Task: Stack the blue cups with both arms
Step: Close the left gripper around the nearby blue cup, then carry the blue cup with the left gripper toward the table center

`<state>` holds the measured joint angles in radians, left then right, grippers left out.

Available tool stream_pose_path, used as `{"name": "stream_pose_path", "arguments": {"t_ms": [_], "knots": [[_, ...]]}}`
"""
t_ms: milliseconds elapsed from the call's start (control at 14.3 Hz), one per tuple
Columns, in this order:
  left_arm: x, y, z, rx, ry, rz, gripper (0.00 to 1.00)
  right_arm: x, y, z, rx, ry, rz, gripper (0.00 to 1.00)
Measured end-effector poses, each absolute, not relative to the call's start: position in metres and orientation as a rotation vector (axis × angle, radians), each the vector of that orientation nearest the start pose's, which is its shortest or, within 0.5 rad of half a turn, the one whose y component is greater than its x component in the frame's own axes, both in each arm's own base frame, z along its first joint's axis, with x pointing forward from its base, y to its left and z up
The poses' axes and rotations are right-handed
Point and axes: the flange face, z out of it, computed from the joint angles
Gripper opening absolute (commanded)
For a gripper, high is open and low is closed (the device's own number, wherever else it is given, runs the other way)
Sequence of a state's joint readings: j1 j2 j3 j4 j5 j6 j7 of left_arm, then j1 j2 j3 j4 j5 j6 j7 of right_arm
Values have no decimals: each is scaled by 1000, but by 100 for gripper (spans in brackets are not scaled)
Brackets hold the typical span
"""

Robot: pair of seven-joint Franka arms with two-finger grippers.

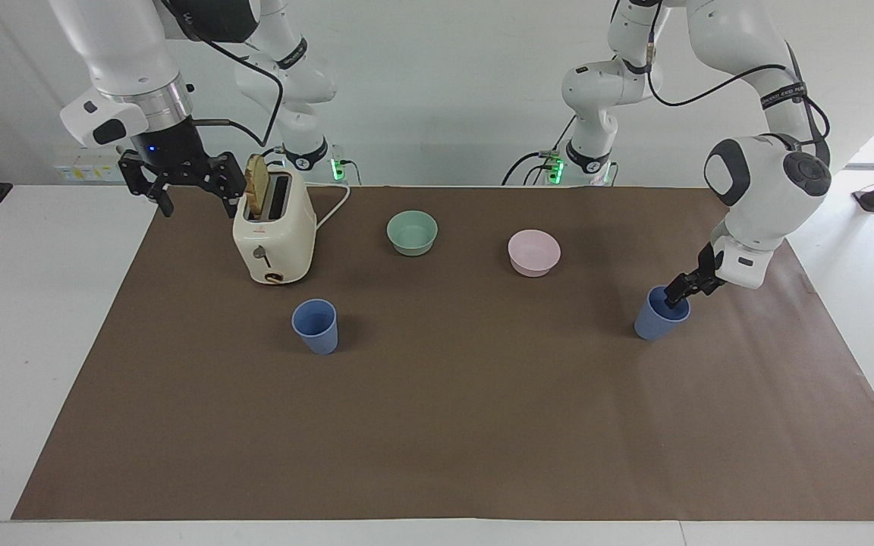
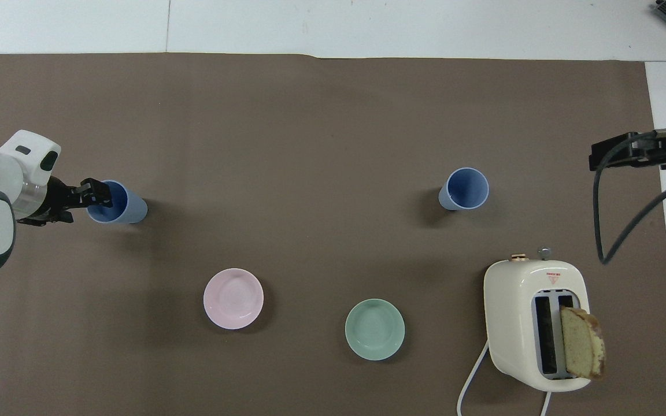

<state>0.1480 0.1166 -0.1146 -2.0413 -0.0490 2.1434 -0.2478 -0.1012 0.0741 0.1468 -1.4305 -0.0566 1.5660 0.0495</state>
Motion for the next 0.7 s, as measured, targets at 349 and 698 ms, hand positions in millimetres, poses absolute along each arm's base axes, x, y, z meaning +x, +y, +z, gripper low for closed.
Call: {"name": "stream_pose_path", "arguments": {"t_ms": [349,698], "knots": [[572,17,387,-3169,-505,16,0,577,17,649,-3183,11,-102,100],[588,12,428,-3187,-494,-69,0,577,17,649,-3183,11,-102,100]]}}
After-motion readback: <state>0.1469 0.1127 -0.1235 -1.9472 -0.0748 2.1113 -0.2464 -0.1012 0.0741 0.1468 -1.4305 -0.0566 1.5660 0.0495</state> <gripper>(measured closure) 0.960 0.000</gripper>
